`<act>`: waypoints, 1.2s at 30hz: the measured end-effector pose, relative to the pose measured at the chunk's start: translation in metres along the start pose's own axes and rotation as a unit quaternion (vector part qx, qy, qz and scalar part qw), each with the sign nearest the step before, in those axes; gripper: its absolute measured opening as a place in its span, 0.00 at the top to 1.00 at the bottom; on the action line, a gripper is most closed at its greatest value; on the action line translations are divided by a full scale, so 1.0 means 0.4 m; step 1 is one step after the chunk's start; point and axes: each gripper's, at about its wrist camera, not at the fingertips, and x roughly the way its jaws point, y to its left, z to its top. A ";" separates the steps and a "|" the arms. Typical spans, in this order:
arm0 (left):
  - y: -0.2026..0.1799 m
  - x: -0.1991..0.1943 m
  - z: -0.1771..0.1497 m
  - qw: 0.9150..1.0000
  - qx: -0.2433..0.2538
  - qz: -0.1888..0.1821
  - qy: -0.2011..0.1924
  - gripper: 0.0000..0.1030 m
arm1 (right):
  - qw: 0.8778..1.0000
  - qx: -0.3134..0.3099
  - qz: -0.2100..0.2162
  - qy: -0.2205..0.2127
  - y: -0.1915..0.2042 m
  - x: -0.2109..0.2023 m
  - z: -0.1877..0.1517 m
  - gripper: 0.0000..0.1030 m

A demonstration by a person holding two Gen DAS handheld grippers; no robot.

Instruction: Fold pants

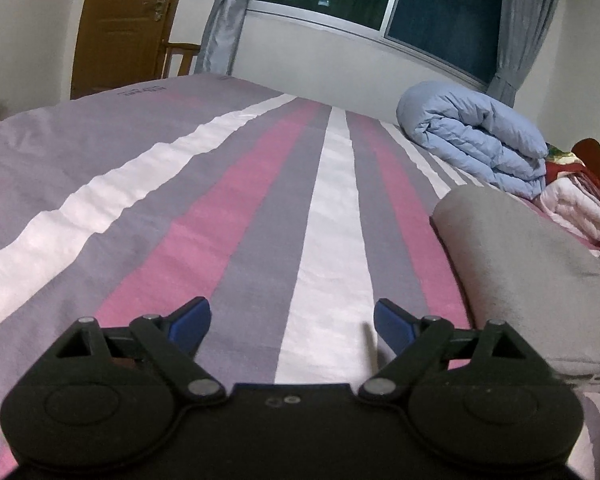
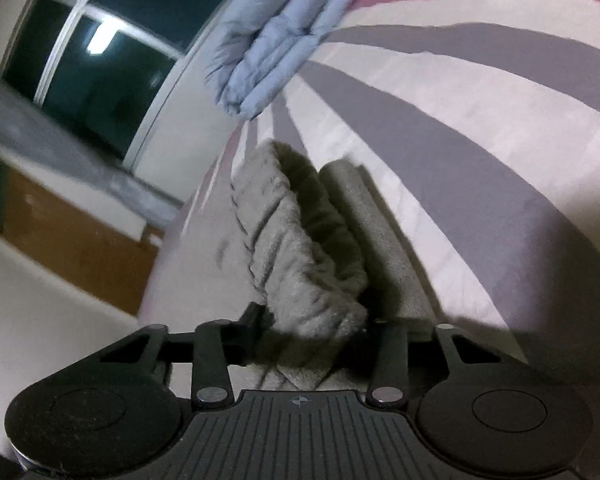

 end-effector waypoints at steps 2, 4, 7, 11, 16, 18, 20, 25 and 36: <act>-0.004 0.001 -0.002 1.000 0.001 -0.001 0.001 0.20 | 1.000 0.000 0.011 -0.017 0.024 -0.042 0.004 0.65; -0.012 -0.001 -0.004 1.000 0.012 -0.001 -0.001 0.20 | 0.999 -0.015 0.008 -0.028 0.037 -0.069 0.003 0.65; -0.020 -0.004 -0.006 1.000 0.028 0.005 -0.004 0.19 | 0.999 -0.029 -0.039 0.005 -0.004 -0.031 -0.007 0.55; -0.012 -0.013 -0.005 1.000 0.021 0.014 -0.012 0.16 | 0.997 -0.067 -0.044 -0.011 -0.018 -0.061 -0.006 0.46; -0.049 -0.048 0.030 0.996 0.044 -0.015 -0.073 0.16 | 0.976 -0.163 -0.058 -0.129 0.047 -0.180 0.003 0.32; -0.090 -0.031 0.053 0.994 0.073 -0.026 -0.083 0.15 | 0.966 -0.230 -0.050 -0.107 0.102 -0.153 0.010 0.32; -0.130 0.006 0.080 0.992 0.089 -0.046 -0.079 0.15 | 0.952 -0.286 -0.050 -0.092 0.148 -0.108 0.010 0.32; -0.224 0.090 0.106 0.987 0.134 -0.071 -0.058 0.14 | 0.911 -0.406 -0.068 -0.026 0.237 0.061 -0.023 0.88; -0.320 0.253 0.086 0.977 0.195 -0.081 -0.004 0.13 | 0.896 -0.419 -0.129 0.062 0.191 0.258 -0.020 1.00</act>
